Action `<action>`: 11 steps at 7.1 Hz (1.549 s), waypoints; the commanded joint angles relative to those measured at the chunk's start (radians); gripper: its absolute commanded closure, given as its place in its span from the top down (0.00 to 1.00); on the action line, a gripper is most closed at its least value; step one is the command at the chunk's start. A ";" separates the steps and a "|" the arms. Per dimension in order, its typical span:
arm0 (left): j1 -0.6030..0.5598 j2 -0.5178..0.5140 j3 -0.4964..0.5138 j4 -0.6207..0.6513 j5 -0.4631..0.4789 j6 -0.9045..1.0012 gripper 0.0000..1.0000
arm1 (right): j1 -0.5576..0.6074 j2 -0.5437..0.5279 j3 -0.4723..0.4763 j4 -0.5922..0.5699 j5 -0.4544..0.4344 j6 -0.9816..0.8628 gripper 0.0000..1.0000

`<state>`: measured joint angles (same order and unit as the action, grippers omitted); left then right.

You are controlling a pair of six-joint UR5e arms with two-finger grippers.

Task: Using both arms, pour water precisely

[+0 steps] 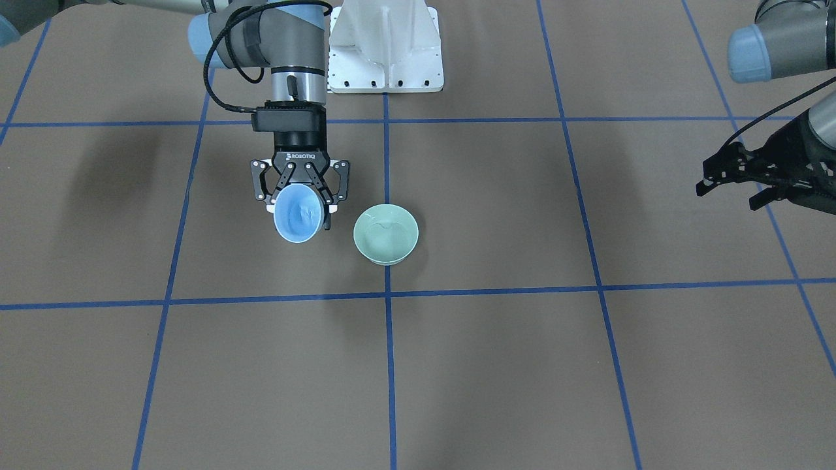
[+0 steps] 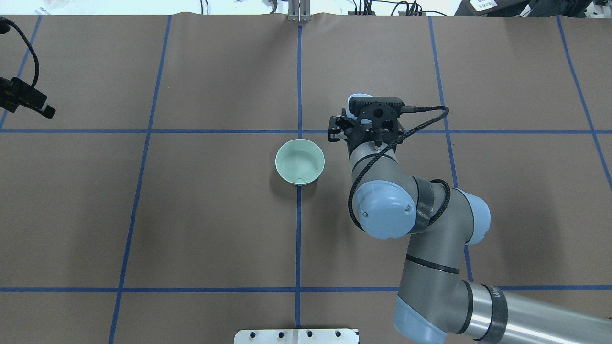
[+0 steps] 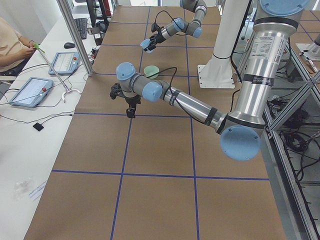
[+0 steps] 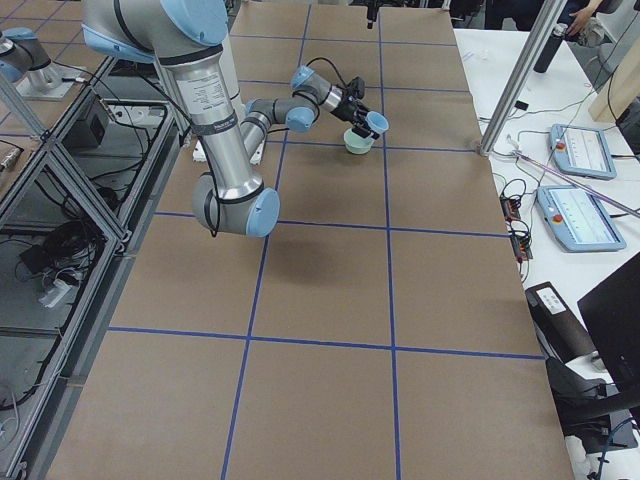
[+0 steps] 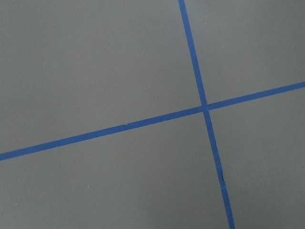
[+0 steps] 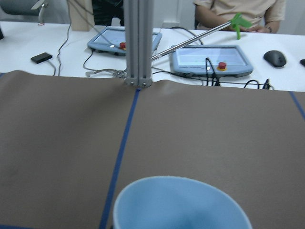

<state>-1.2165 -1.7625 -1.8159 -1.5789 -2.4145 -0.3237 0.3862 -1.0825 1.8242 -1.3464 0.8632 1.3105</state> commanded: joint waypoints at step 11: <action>-0.003 0.002 -0.017 0.004 -0.043 0.000 1.00 | 0.051 -0.551 -0.170 0.003 -0.230 0.593 0.00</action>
<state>-1.2187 -1.7615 -1.8311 -1.5761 -2.4507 -0.3239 0.4386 -1.6321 1.7496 -1.3498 0.6590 1.8364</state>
